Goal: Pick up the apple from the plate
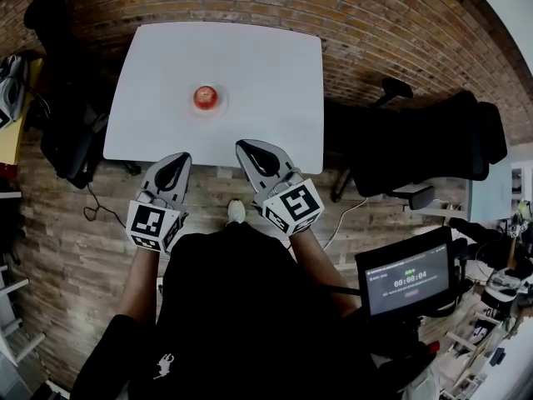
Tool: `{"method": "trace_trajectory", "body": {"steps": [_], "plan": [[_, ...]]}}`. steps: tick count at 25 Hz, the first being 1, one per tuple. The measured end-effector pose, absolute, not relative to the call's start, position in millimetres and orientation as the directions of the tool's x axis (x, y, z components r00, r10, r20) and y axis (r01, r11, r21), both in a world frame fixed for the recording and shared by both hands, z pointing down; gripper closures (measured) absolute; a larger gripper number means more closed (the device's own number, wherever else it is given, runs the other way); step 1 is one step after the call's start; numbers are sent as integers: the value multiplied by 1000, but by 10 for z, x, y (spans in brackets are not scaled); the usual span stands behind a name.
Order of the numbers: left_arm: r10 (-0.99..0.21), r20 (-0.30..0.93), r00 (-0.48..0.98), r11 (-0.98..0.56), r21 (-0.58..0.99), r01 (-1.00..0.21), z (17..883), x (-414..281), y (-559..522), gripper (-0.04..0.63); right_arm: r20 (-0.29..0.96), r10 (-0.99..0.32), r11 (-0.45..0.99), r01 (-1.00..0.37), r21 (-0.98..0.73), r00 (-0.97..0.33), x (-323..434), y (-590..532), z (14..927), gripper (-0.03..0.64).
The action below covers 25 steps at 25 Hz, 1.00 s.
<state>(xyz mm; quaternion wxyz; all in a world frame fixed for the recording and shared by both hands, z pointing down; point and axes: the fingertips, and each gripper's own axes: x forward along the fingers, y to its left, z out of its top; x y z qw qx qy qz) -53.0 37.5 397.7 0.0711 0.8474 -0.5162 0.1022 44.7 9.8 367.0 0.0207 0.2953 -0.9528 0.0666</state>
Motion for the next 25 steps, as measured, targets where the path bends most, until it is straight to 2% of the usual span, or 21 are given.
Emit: {"method": "trace_trajectory", "body": {"steps": [11,25], "plan": [[-865,282,414,-424,27,-905,4140,-197,-142,591,95,-527,831,-536,-149,-844,782,-457,3864,612],[-880,286,380,-391,18,-920,4029,-414,-88,591,97,-505,843,-515,-159,-857,613,-439,3811,612]]}}
